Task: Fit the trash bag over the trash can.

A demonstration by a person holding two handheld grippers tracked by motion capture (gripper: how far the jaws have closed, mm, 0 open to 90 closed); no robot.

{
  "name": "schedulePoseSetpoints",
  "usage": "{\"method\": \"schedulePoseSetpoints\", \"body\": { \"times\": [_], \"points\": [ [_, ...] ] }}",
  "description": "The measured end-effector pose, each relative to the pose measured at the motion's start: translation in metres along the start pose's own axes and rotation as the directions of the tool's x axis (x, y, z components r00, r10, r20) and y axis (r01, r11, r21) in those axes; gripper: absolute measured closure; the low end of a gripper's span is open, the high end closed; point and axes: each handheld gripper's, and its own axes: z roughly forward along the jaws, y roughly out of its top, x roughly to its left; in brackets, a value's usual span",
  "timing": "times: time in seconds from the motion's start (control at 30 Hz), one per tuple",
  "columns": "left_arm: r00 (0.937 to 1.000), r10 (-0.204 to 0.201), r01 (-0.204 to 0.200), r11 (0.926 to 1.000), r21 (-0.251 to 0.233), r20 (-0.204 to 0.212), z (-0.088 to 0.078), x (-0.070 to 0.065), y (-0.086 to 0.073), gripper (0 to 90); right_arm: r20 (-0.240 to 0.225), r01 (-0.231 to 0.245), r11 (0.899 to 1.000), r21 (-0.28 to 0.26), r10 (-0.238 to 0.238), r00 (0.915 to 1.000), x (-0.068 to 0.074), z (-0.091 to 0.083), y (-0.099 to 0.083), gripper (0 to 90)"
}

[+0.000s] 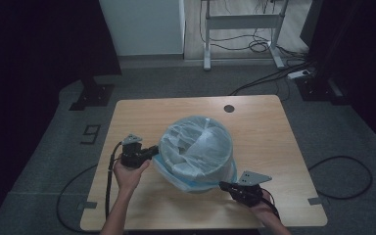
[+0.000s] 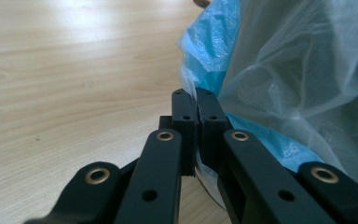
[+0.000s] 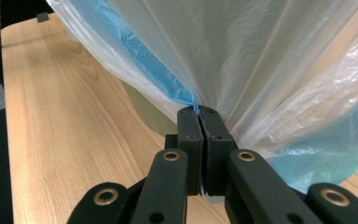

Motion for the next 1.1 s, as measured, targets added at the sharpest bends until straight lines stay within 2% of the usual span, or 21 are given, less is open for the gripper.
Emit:
{"method": "schedulePoseSetpoints", "body": {
  "times": [0.27,0.47,0.87,0.97,1.1],
  "points": [
    [0.9998,0.013,-0.014,0.9991,0.040,0.015,0.012,-0.006,-0.002,87.5,0.022,-0.017,1.000,-0.010,0.017,0.9996,-0.006,-0.002,-0.005,84.0],
    [0.9992,-0.019,0.018,0.9996,0.020,0.034,0.016,-0.003,-0.007,86.5,0.029,-0.021,0.999,-0.033,0.022,0.9993,-0.008,-0.005,-0.006,83.5],
    [0.9998,-0.011,0.010,0.9996,0.027,0.019,0.015,-0.002,-0.010,85.5,0.033,-0.027,1.000,-0.013,0.027,0.9991,-0.010,-0.002,-0.008,83.1],
    [0.9998,-0.017,0.017,0.9999,0.004,-0.013,0.011,-0.001,-0.009,79.3,0.037,-0.029,0.999,-0.043,0.030,0.9988,-0.008,-0.005,-0.007,71.8],
    [0.9968,-0.044,0.038,0.9959,-0.082,-0.067,-0.006,0.005,-0.007,55.3,0.047,-0.016,0.991,-0.133,0.023,0.9986,-0.002,-0.017,-0.001,50.9]
  ]
}}
